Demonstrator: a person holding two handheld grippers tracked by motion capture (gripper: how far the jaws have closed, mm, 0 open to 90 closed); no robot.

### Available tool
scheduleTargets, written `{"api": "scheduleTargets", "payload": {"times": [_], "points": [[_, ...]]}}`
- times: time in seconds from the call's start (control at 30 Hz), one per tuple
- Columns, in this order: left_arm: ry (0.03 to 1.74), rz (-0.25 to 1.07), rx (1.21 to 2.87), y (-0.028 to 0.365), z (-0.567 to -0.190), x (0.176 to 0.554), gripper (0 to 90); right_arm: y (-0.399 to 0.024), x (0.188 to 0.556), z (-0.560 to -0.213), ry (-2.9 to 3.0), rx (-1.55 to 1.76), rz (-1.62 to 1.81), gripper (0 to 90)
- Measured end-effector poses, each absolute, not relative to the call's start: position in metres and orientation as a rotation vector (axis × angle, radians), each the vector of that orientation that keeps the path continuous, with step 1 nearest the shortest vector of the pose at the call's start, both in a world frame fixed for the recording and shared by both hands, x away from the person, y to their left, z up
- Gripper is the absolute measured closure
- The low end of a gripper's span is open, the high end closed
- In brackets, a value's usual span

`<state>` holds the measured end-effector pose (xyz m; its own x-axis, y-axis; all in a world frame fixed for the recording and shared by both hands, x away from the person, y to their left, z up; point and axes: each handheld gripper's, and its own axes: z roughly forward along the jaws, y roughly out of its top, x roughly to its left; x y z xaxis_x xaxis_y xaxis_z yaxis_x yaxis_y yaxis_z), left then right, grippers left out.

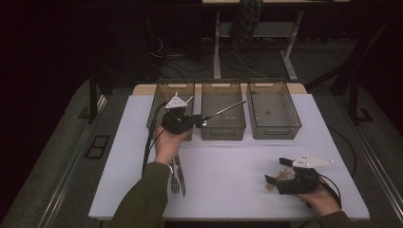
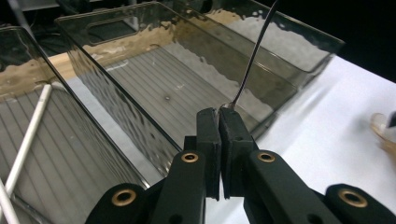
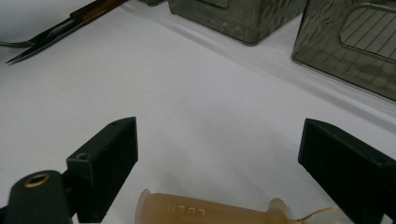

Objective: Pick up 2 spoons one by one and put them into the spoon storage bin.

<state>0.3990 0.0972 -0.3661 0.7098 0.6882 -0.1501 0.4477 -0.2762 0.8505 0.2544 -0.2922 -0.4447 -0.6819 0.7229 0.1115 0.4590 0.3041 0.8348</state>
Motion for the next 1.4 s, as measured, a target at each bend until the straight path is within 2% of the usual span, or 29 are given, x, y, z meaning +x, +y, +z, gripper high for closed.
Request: {"api": "scheduleTargets", "payload": {"times": [0.53,1.1,1.13,1.2,1.4], "points": [[1.031,0.326,1.932,0.077,-0.377,0.433,87.2,-0.293,0.254,-0.444,2.288,1.064,1.325,11.7],[1.042,0.328,1.991,0.061,-0.388,0.440,86.4,-0.293,0.253,-0.443,2.287,1.057,1.330,11.8],[1.038,0.339,1.990,0.061,-0.388,0.439,86.0,-0.293,0.253,-0.443,2.287,1.057,1.330,11.7],[1.040,0.349,1.981,0.060,-0.387,0.440,77.0,-0.293,0.253,-0.443,2.287,1.056,1.331,11.8],[1.023,0.337,1.974,0.062,-0.385,0.439,68.4,-0.293,0.253,-0.443,2.288,1.055,1.330,11.8]]}}
